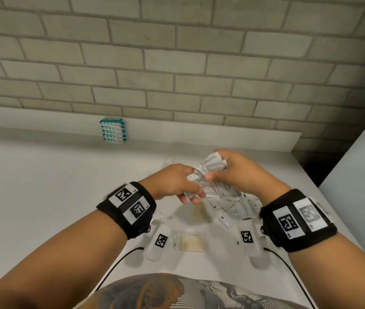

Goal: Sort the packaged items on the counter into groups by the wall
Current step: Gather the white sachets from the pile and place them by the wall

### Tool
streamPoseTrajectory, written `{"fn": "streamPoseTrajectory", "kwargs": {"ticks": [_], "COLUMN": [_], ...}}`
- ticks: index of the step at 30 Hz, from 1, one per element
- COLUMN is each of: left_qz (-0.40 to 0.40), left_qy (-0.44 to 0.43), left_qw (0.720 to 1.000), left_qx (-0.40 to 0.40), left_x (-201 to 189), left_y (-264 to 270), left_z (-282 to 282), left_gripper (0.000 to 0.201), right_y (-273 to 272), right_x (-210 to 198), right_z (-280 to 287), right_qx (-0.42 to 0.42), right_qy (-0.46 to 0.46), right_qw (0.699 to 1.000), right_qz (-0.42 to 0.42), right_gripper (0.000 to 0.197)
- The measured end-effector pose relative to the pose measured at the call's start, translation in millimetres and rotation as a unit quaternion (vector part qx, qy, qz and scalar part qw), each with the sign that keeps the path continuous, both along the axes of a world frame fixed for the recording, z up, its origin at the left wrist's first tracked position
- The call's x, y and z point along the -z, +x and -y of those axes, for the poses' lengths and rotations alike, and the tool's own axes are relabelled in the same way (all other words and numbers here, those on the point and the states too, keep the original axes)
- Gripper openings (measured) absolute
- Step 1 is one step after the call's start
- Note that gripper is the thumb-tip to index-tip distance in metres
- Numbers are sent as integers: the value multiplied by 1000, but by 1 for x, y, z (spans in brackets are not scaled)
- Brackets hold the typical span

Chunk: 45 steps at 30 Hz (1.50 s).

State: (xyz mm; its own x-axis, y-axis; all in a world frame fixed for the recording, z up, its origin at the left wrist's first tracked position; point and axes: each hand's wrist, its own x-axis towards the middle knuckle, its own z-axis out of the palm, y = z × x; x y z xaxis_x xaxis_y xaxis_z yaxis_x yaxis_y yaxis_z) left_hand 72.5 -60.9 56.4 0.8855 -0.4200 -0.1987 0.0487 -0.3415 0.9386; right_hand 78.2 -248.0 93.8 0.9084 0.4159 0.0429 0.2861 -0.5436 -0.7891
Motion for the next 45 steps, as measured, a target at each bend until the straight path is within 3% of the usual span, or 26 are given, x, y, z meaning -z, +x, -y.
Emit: {"fn": "streamPoseTrajectory", "kwargs": {"ticks": [2,4,6,9,11,13,16,18,19,22,24,27,30,32,34,36,38,41,43,45], "left_qz": [25,38,39,71,92,109,115,70,40,-33,-83,-111,-107,-101,-95,-90,-86,-80,-77,-92], "left_qy": [-28,-72,-110,-58,20,39,-77,-178,-212,-273,-304,-334,-359,-366,-368,-370,-369,-348,-336,-342], "left_qw": [998,988,978,987,993,993,981,961,957,958,948,935,927,925,924,923,922,929,932,926], "left_qx": [-58,-132,-170,-134,-71,-37,-133,-199,-194,-79,-49,-37,-18,-23,-42,-59,-74,-95,-110,-133], "left_x": [1,4,9,12,8,4,-1,-1,1,9,9,7,10,13,16,18,19,18,17,16], "left_y": [4,9,12,13,12,13,15,18,19,16,11,10,14,16,19,21,22,21,24,26], "left_z": [-3,-6,-9,-12,-10,-5,3,5,6,15,25,32,30,28,26,22,20,21,22,22], "left_gripper": [27,33,30,20,17,15,15,31,40,60,56,40,24,31,45,50,39,30,34,38], "right_y": [1,2,1,0,2,3,5,7,10,13,12,11,15,17,17,16,16,11,3,-5], "right_x": [9,21,28,28,23,19,20,21,22,23,23,20,18,19,20,19,21,27,27,20], "right_z": [1,5,8,9,10,8,0,-6,-8,-17,-28,-41,-42,-39,-33,-26,-22,-26,-30,-30], "right_qx": [38,89,110,101,75,37,31,57,68,80,97,129,160,146,107,58,39,62,63,51], "right_qy": [-10,68,90,52,49,57,103,202,254,347,362,350,361,378,389,374,314,160,59,-21], "right_qw": [999,993,989,992,995,996,992,973,959,921,912,914,896,882,881,895,927,983,996,994], "right_qz": [-1,-26,-50,-50,-51,-61,-64,-91,-109,-157,-166,-160,-203,-240,-248,-236,-202,-57,35,99], "right_gripper": [20,24,24,13,12,13,17,21,24,35,36,19,34,40,32,38,53,56,58,73]}}
